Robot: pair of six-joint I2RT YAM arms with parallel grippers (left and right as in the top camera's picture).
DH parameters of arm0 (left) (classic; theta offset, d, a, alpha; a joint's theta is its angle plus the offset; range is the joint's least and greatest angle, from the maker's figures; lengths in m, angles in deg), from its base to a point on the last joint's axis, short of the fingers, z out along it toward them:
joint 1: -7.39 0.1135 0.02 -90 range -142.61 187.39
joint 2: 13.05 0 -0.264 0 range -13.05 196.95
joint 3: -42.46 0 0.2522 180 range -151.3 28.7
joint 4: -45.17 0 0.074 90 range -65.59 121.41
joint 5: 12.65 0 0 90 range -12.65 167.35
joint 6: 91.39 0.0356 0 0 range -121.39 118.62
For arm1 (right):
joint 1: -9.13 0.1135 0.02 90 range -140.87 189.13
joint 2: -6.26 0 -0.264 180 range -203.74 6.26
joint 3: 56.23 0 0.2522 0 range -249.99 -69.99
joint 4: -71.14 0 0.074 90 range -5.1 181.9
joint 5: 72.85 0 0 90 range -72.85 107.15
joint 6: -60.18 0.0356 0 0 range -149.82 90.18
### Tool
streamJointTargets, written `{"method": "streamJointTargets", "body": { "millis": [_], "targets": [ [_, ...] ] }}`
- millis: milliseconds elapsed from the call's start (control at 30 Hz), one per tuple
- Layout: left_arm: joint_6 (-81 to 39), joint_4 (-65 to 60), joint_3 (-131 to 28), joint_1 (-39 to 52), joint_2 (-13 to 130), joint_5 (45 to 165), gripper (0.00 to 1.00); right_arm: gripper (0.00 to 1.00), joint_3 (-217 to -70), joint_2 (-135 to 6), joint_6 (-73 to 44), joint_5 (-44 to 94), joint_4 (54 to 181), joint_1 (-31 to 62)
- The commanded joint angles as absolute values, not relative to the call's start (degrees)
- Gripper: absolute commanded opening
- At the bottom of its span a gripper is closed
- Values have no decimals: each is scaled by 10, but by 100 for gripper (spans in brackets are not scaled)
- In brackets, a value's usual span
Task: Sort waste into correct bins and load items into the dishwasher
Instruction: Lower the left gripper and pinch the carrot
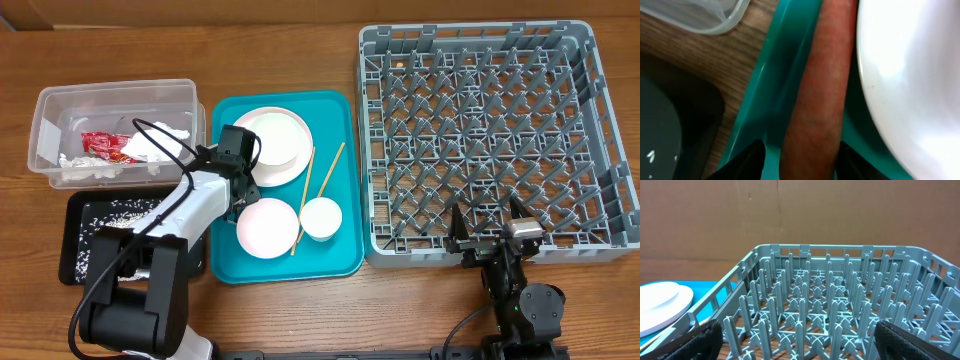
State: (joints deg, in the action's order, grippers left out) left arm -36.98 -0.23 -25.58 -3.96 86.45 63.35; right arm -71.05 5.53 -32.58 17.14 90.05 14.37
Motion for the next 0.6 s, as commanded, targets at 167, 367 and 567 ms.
{"method": "streamJointTargets", "body": {
  "millis": [167, 367, 567],
  "targets": [
    [-315, 3, -255, -38, 870, 617, 34, 100, -704, 61, -327, 173, 897, 141],
    [-311, 4, -255, -38, 870, 617, 28, 100, -704, 61, -327, 173, 897, 141],
    [-284, -17, -273, -38, 869, 617, 22, 100, -704, 61, -327, 173, 897, 141]
  ]
}}
